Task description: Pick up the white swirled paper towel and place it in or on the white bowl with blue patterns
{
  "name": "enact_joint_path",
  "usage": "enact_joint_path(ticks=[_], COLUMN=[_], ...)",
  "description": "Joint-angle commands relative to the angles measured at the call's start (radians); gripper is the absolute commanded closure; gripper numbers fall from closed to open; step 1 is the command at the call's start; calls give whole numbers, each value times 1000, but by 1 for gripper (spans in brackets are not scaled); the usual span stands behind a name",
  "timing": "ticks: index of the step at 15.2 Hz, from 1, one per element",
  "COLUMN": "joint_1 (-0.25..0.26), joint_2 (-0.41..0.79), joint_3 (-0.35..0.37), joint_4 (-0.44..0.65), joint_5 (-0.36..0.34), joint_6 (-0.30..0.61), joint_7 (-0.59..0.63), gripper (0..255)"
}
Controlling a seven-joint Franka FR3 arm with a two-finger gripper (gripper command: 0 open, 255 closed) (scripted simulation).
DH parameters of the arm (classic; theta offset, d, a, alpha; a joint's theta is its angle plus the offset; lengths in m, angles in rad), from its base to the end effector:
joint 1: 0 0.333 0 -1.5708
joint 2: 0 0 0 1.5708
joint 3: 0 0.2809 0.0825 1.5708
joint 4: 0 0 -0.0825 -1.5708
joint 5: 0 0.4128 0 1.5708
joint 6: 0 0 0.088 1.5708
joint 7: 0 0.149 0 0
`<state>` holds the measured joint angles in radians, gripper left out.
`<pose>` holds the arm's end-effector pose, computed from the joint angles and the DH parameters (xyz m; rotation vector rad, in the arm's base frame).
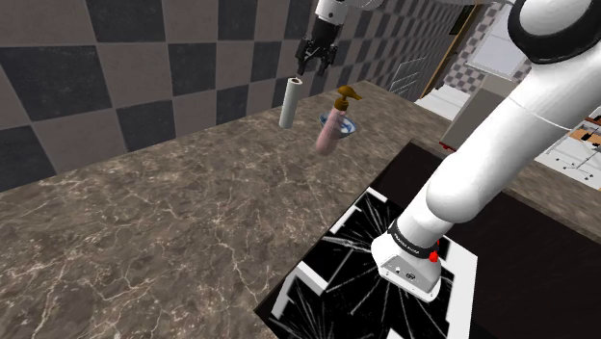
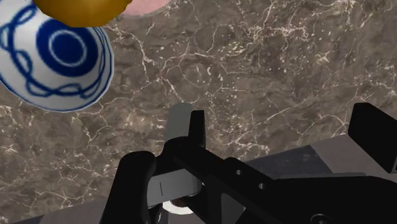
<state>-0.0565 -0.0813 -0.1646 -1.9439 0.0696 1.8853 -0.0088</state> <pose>0.5577 -0.1182 0.4327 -3.0438 0.3558 -0.0467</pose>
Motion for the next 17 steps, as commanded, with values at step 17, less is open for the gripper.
enact_joint_path(ticks=[17], joint_1=[-117], joint_2=[633], joint_3=[-44], joint_4=[648], joint_5=[94], joint_6=[-94], joint_7=[-84], gripper=[0])
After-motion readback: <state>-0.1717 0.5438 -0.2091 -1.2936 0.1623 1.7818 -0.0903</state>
